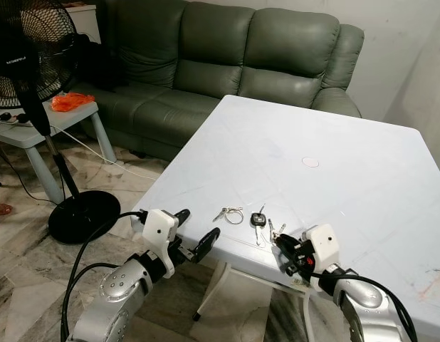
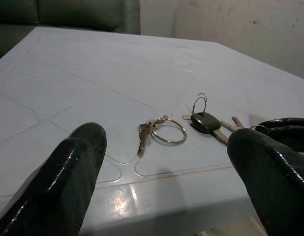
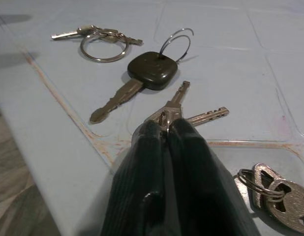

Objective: Hang keys on a hook

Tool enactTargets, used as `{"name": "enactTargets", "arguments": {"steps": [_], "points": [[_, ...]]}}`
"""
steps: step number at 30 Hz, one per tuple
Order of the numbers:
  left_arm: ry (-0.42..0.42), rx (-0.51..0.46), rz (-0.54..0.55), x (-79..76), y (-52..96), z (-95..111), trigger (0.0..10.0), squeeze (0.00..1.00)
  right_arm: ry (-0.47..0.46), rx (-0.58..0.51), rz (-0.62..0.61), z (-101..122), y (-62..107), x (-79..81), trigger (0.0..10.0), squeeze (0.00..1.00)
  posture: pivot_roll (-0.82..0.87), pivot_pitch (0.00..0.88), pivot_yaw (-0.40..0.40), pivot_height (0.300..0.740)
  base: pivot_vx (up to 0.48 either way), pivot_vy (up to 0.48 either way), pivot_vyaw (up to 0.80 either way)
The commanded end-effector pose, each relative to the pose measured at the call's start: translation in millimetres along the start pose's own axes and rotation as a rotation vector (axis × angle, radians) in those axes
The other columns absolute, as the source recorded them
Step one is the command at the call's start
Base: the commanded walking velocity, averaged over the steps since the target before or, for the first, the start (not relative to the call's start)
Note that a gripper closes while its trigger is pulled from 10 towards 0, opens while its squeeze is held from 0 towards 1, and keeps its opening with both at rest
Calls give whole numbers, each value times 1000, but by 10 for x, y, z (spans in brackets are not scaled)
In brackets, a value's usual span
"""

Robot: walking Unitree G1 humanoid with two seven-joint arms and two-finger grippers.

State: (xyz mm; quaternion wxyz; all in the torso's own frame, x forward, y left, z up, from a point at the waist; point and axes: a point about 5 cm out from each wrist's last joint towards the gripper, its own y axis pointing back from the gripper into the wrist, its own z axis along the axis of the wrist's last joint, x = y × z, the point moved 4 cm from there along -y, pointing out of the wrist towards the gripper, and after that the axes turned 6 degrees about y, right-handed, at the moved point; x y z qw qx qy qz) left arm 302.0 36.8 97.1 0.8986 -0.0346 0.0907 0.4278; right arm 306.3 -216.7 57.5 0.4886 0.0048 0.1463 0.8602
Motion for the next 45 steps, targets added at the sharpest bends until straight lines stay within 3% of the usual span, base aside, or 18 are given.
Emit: {"name": "enactTargets", "arguments": {"steps": [1,7,8,9,10,11,26,29,34,41,43,44,45], "points": [[-14,-6,-8,-36,-13,30,10000,0,21,2,0,36,1,-19,10000,0,19,0,-56,740,0,0,0],[-13,-4,-7,-39,-7,23,10000,0,15,1,-7,37,-3,-22,10000,0,20,0,-55,740,0,0,0],[-12,-4,-7,-39,-7,23,10000,0,1,-17,-11,59,-5,-28,5961,0,20,0,-56,740,0,0,0],[-12,-4,-7,-39,-7,23,10000,0,1,-17,-11,59,-5,-28,5961,0,20,0,-56,740,0,0,0],[-12,-3,-7,-38,-5,22,10000,0,2,-20,-15,65,-3,-33,4549,0,20,0,-55,740,0,0,0],[-12,-3,-7,-37,-4,22,10000,0,3,-28,-14,74,2,-33,0,0,20,0,-55,740,0,0,0],[-20,-6,-5,-17,-11,40,10000,0,-14,-82,-37,153,-5,-34,0,0,21,0,-53,740,0,0,0],[-21,-10,0,-6,-14,47,10000,0,-73,-215,-116,343,-18,-78,0,0,24,0,-55,740,0,0,0],[-27,-22,27,40,-18,66,10000,0,-194,-339,-165,520,-61,-35,0,0,26,0,-55,740,0,0,0],[-5,-44,83,189,-27,147,10000,0,-272,-510,-306,802,-107,-22,0,0,30,0,-50,740,0,0,0],[1,-52,93,219,-28,174,10000,0,-260,-501,-337,824,-127,-14,0,0,33,0,-50,740,0,0,0],[3,-72,118,275,-27,228,10000,0,-276,-536,-351,893,-133,24,3529,0,34,0,-49,740,0,0,0],[14,-85,138,312,-26,258,10000,0,-269,-538,-366,914,-138,35,10000,0,34,0,-49,740,0,0,0]]}}
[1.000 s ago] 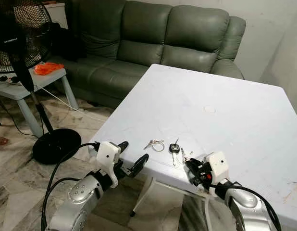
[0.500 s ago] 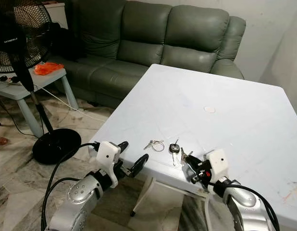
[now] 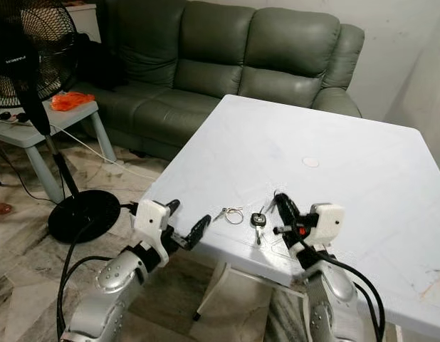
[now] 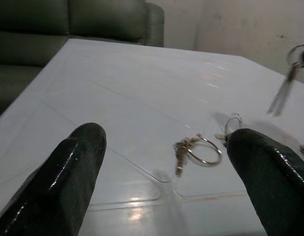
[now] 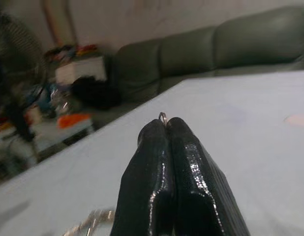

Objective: Hang keys on a hook

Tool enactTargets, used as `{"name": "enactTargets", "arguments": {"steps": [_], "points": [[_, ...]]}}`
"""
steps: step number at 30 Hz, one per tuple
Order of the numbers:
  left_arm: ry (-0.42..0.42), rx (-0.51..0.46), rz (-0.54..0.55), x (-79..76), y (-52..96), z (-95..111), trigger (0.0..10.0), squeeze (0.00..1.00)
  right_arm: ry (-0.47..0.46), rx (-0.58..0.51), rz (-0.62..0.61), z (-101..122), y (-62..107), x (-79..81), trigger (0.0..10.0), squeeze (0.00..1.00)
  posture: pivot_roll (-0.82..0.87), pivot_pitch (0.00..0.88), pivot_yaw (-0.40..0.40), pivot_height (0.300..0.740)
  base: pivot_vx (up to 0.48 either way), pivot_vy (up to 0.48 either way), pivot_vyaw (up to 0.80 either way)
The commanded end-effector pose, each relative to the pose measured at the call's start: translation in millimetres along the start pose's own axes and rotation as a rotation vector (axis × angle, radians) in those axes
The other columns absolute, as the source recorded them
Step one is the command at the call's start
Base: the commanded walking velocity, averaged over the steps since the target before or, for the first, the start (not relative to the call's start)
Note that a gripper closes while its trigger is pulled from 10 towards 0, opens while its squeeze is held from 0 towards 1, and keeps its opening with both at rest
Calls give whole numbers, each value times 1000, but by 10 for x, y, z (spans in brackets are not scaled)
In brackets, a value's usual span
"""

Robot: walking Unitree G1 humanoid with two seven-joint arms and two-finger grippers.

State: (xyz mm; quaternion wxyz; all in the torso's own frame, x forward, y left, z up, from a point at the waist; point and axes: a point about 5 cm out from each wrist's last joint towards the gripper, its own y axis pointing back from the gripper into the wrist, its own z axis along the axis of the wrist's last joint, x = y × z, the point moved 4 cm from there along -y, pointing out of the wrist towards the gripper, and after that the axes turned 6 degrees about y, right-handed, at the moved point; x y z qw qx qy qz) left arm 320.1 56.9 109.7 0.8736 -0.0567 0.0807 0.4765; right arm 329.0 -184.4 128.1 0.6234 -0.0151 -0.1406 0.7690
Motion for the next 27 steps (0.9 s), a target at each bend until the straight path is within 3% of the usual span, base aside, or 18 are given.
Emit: {"name": "enactTargets", "arguments": {"steps": [1,5,11,17,21,27], "points": [[20,-34,47,93,-29,101,10000,0,29,-52,-31,130,-46,27,10000,0,34,0,-49,740,0,0,0],[41,-88,130,237,-32,225,10000,0,26,-74,-70,178,-42,80,10000,0,33,0,-50,740,0,0,0],[47,-168,233,438,10,387,10000,0,111,-60,-175,163,12,26,10000,0,30,0,-50,740,0,0,0],[29,-133,294,603,39,312,10000,0,178,39,-233,-72,141,-86,10000,0,23,0,-45,740,0,0,0],[68,-153,311,712,71,355,10000,0,198,67,-237,-136,215,-112,10000,0,21,0,-42,740,0,0,0],[105,-175,333,820,86,408,10000,0,210,53,-220,-107,194,-52,10000,0,16,0,-35,740,0,0,0]]}}
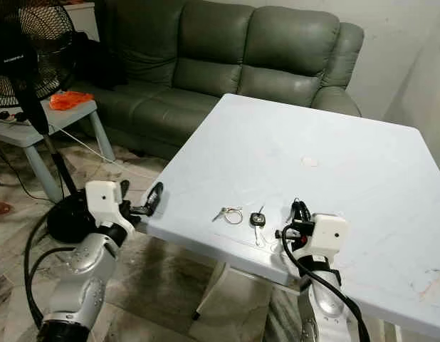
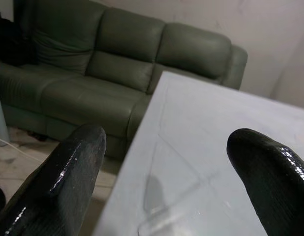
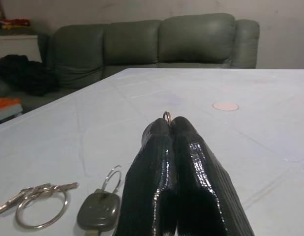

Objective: Hang keys on a hook

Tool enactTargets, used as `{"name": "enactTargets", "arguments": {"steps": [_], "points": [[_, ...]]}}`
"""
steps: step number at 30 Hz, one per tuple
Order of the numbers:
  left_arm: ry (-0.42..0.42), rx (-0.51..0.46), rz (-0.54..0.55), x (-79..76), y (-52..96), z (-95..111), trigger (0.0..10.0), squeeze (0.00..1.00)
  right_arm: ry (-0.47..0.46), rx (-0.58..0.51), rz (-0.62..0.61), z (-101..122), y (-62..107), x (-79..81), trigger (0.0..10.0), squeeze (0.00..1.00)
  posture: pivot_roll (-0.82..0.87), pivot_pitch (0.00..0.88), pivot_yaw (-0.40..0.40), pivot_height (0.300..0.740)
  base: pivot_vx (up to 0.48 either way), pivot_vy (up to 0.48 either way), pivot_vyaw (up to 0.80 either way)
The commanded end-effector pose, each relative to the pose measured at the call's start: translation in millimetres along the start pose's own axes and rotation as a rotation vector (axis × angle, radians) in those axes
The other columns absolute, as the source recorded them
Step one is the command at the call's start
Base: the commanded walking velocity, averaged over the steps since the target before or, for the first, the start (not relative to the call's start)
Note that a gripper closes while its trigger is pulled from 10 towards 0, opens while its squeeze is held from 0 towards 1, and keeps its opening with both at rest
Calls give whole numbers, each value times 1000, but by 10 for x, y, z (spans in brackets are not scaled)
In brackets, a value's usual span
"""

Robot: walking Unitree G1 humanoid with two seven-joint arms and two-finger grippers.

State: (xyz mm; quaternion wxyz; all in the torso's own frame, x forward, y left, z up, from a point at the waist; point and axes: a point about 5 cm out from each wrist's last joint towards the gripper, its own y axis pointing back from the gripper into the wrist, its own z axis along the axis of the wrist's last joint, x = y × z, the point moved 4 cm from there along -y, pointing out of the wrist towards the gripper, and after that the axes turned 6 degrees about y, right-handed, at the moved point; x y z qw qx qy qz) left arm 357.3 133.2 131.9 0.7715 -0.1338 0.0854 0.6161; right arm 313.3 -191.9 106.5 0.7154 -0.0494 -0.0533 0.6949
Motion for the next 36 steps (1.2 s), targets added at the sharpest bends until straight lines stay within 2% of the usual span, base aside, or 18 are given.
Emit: {"name": "enactTargets", "arguments": {"steps": [1,4,12,15,36], "points": [[22,-6,1,32,-27,29,10000,0,19,-22,5,58,-20,27,10000,0,16,0,-35,740,0,0,0],[10,-8,-1,41,-43,41,10000,0,32,-17,16,58,-42,63,10000,0,17,0,-35,740,0,227,0],[59,-14,5,53,-58,53,10000,0,41,3,22,44,-78,82,10000,0,22,0,-40,740,0,443,0],[58,-10,7,48,-57,36,10000,0,42,7,23,38,-80,87,10000,0,23,0,-41,740,0,467,-717],[36,5,-4,-27,-159,36,10000,0,59,26,45,62,-136,151,10000,0,8,0,-40,740,0,0,-767]]}}
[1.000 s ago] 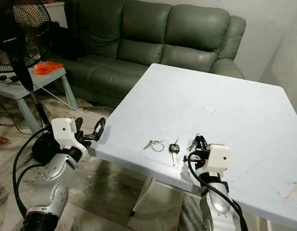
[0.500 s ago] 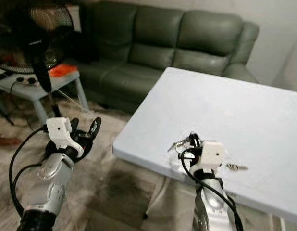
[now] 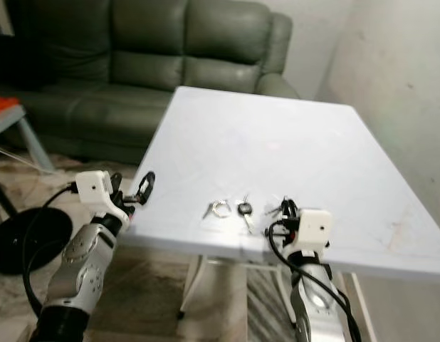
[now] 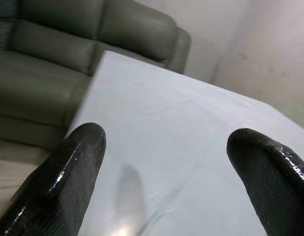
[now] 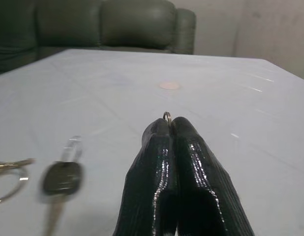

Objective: Hang keys on a hook

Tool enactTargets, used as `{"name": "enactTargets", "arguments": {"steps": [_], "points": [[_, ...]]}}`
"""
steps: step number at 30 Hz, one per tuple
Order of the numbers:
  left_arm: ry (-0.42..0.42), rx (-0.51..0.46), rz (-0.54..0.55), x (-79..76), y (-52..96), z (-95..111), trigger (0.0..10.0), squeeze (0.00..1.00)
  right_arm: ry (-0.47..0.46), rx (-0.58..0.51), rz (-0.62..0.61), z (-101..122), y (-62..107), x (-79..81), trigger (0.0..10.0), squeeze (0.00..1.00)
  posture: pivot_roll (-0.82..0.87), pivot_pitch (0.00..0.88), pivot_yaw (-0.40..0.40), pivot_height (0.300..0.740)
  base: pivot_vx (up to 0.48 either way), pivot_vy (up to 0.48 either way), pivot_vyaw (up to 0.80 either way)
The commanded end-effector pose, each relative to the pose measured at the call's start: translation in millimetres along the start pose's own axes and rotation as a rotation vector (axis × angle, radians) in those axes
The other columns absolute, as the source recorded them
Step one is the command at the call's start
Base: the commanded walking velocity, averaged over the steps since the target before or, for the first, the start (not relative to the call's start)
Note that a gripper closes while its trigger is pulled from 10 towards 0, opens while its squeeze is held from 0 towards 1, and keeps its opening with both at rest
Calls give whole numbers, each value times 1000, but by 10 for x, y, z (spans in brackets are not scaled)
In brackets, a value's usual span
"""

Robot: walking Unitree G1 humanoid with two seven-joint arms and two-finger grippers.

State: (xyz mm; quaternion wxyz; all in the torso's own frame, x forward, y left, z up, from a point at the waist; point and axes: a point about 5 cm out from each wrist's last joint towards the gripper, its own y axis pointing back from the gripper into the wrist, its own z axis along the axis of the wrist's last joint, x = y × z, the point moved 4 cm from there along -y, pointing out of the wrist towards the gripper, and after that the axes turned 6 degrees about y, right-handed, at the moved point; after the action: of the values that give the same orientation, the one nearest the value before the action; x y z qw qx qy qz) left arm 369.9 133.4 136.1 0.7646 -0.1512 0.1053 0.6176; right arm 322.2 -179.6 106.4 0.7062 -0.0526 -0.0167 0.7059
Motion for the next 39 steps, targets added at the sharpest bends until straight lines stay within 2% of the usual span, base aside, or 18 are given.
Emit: {"name": "enactTargets", "arguments": {"steps": [1,6,9,11,15,23,39], "points": [[-15,17,-17,-47,-35,-14,10000,0,5,-21,14,83,-54,25,10000,0,7,0,-39,740,0,0,-756],[-11,18,-69,-137,-62,-15,10000,0,13,-31,32,119,-95,55,10000,0,3,0,-32,740,0,0,-756],[7,35,-64,-150,-85,-29,10000,0,12,-31,33,123,-104,61,10000,0,4,0,-30,740,0,0,-756],[-19,29,-52,-141,-98,-11,10000,0,11,-33,28,130,-106,62,10000,0,1,0,-25,740,0,0,-756],[-17,16,-28,-114,-99,29,10000,0,4,-44,13,163,-100,55,10000,0,-4,0,-17,740,0,0,-756],[-61,2,25,8,-109,101,10000,0,11,-50,3,184,-107,60,10000,0,-5,0,-11,740,0,0,-756],[-39,1,30,22,-131,106,10000,0,32,-53,18,209,-160,79,10000,0,6,0,-24,740,0,0,-753]]}}
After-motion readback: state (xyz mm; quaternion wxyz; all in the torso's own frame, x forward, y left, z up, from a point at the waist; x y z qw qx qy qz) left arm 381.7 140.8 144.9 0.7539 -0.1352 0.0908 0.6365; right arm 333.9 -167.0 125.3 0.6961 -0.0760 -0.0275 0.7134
